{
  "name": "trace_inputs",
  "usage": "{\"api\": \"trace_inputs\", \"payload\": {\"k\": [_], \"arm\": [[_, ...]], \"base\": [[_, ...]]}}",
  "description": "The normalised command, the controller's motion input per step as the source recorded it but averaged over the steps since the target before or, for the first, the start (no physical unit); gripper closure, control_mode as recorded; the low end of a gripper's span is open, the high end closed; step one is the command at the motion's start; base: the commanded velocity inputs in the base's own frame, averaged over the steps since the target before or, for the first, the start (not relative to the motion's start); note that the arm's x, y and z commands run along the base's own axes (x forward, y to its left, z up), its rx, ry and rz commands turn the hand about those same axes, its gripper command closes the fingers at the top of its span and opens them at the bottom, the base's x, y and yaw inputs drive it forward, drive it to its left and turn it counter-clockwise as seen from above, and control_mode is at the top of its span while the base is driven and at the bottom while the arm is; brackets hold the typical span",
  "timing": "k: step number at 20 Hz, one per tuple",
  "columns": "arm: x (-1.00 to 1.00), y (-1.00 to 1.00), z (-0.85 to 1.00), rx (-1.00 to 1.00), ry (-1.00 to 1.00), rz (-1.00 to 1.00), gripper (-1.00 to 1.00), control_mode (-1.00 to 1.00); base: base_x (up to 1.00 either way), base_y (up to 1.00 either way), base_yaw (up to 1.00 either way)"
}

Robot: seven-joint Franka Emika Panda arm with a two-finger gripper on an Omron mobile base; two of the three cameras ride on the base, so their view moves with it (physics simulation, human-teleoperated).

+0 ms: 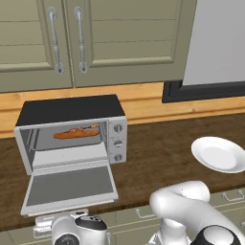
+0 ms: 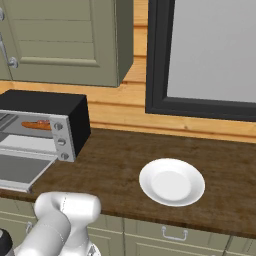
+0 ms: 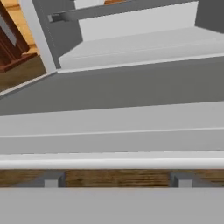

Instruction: Pick up the kebab skewer and baguette bread, and place them inside the toaster oven. Close the toaster oven door and start by setting the timer.

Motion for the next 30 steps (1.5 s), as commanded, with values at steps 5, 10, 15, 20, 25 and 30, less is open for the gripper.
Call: {"api": "trace_inputs", "payload": {"k": [5, 10, 15, 20, 25, 30], "arm": [[0.47, -0.06, 0.37, 0.01, 0.00, 0.05, -1.00, -1.00], [0.49, -0.08, 0.49, 0.01, -0.05, 0.05, -1.00, -1.00], [0.51, -0.09, 0.48, 0.01, -0.05, 0.04, -1.00, -1.00], [0.60, -0.07, 0.48, 0.00, -0.02, 0.02, -1.00, -1.00], [0.57, -0.10, 0.53, 0.00, -0.07, 0.00, -1.00, -1.00], [0.56, -0.11, 0.29, 0.00, -0.05, 0.00, -1.00, -1.00]], "base": [[0.00, 0.00, 0.00], [0.00, 0.00, 0.00], [0.00, 0.00, 0.00], [0.00, 0.00, 0.00], [0.00, 0.00, 0.00], [0.00, 0.00, 0.00]]}}
